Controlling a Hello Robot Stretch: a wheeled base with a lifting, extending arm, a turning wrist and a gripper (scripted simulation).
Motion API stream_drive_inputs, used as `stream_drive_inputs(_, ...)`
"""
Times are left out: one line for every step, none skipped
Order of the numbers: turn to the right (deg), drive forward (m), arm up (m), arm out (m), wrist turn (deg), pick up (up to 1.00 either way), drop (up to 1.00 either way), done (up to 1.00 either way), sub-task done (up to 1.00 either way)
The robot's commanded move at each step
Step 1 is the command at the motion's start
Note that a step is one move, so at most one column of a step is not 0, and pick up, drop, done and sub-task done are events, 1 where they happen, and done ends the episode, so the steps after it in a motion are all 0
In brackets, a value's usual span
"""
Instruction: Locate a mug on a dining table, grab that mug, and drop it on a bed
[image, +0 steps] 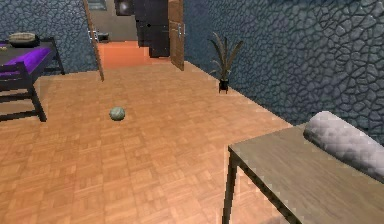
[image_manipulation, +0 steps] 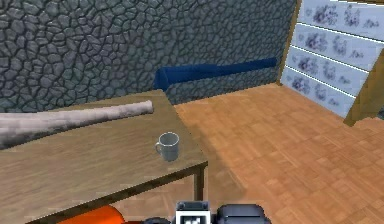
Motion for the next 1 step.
stream_drive_inputs(0.0,0.0,0.0,0.34,0.0,0.0,0.0,0.0,0.0)
